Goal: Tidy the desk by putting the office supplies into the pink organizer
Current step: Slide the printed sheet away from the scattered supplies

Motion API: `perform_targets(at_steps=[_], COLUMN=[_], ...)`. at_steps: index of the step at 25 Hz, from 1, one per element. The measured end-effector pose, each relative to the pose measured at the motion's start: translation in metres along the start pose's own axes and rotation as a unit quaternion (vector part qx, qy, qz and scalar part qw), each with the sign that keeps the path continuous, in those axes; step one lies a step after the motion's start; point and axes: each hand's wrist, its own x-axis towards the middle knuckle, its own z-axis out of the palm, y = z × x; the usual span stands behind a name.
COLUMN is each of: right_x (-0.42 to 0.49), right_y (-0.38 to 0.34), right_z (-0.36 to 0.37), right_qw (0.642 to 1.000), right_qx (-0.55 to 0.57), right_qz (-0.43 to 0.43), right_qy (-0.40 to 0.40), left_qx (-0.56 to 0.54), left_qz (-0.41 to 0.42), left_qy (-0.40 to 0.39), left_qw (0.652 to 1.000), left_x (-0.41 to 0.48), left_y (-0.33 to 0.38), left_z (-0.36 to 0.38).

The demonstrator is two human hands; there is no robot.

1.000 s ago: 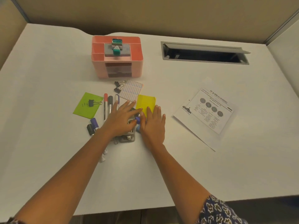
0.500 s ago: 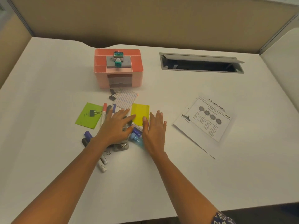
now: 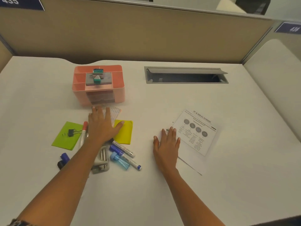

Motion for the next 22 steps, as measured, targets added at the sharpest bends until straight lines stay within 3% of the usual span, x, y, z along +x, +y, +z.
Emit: perform_targets(at_steps=[11, 14, 17, 20, 22], right_x=[0.005, 0.002, 0.005, 0.018, 0.024], right_y=[0.031, 0.047, 0.076, 0.109, 0.126], right_z=[0.004, -0.001, -0.012, -0.028, -0.035], right_qw=[0.996, 0.986, 0.976, 0.991, 0.998], right_qx=[-0.022, 0.002, 0.036, 0.011, -0.012], right_qz=[-0.084, -0.161, -0.216, -0.123, -0.057], right_qy=[-0.029, -0.044, -0.012, 0.052, 0.037], left_qx=[0.062, 0.007, -0.034, -0.059, -0.036], left_qz=[-0.029, 0.085, 0.214, 0.256, 0.254], left_qy=[-0.045, -0.01, -0.062, -0.095, -0.109], left_qw=[0.997, 0.996, 0.974, 0.96, 0.96], left_x=[-0.015, -0.023, -0.04, -0.048, -0.048], left_y=[0.005, 0.05, 0.107, 0.143, 0.152], left_z=[-0.003, 0.001, 0.009, 0.018, 0.025])
